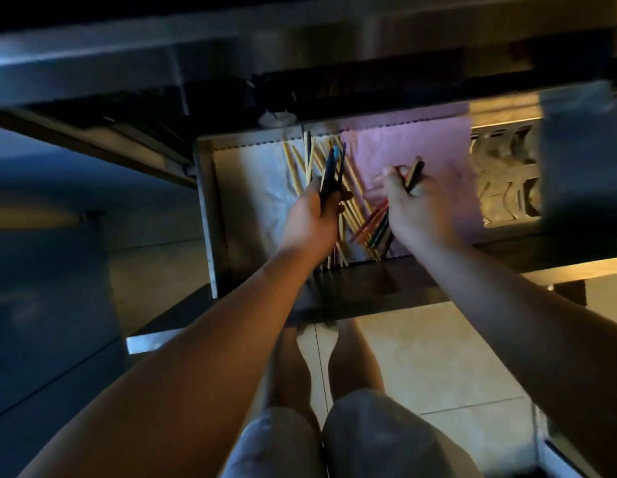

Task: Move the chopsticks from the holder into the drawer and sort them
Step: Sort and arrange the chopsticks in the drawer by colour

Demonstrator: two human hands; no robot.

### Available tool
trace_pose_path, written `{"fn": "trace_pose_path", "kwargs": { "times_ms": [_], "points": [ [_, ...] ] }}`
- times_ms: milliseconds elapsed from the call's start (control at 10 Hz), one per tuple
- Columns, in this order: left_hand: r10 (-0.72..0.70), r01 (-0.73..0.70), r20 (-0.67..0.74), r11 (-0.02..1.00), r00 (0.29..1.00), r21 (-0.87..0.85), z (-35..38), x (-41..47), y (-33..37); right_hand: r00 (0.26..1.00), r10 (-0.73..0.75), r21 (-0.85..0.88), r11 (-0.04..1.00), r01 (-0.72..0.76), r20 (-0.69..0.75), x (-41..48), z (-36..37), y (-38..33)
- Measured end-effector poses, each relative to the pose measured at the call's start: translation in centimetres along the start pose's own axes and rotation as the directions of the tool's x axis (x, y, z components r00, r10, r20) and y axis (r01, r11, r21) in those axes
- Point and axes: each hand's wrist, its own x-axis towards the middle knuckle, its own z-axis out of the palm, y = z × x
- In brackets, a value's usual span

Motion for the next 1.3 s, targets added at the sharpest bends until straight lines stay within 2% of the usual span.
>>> {"fn": "trace_pose_path", "kwargs": {
  "times_ms": [100, 300, 400, 500, 600, 700, 800, 900, 1000, 1100, 1200, 1300],
  "points": [
    [-0.069, 0.069, -0.022, 0.998, 0.997, -0.005, 1.6, 2.6, -1.0, 0.991, 0.089, -0.153, 0.985, -0.073, 0.101, 3.8, 0.8, 1.3],
    [-0.129, 0.141, -0.071, 0.969, 0.989, 0.205, 3.1, 6.2, -3.1, 0.965, 0.162, -0.331, 0.94, -0.087, 0.206, 9.9, 3.7, 4.0],
    [-0.096, 0.138, -0.157, 0.948, 0.983, 0.285, 2.8, 6.5, -3.8, 0.945, 0.153, -0.287, 0.956, -0.066, 0.291, 10.9, 5.0, 5.4],
    [-0.047, 0.144, -0.279, 0.929, 0.959, 0.34, 2.1, 6.1, -4.4, 0.932, 0.182, -0.224, 0.968, -0.114, 0.314, 10.8, 5.5, 5.8],
    [-0.073, 0.208, -0.363, 0.914, 0.929, 0.348, 1.7, 6.3, -5.1, 0.933, 0.174, -0.247, 0.964, -0.096, 0.314, 10.5, 5.5, 7.6],
    [-0.179, 0.294, -0.347, 0.903, 0.921, 0.315, 1.8, 7.1, -5.3, 0.969, 0.104, -0.437, 0.899, 0.004, 0.223, 9.5, 4.8, 9.1],
    [-0.245, 0.343, -0.311, 0.886, 0.918, 0.313, 1.9, 7.8, -5.6, 0.955, 0.102, -0.319, 0.948, -0.008, 0.278, 8.9, 5.1, 9.5],
    [-0.241, 0.326, -0.253, 0.864, 0.937, 0.383, 1.4, 8.4, -5.9, 0.948, 0.082, -0.197, 0.98, -0.022, 0.306, 8.5, 5.9, 9.5],
    [-0.229, 0.302, -0.219, 0.863, 0.949, 0.405, 1.0, 8.6, -6.1, 0.955, 0.044, -0.238, 0.971, 0.028, 0.295, 8.4, 6.3, 9.2],
    [-0.288, 0.322, -0.152, 0.891, 0.946, 0.321, 0.8, 8.4, -6.4, 0.964, 0.022, -0.3, 0.952, 0.061, 0.264, 8.6, 6.6, 8.6],
    [-0.276, 0.293, -0.098, 0.909, 0.956, 0.295, 0.5, 8.1, -6.5, 0.966, 0.046, -0.339, 0.94, 0.044, 0.253, 8.8, 6.7, 8.4],
    [-0.159, 0.259, -0.273, 0.885, 0.949, 0.386, -0.1, 7.7, -6.8, 0.971, 0.018, -0.386, 0.919, 0.078, 0.237, 8.7, 6.6, 8.5]
  ]
}}
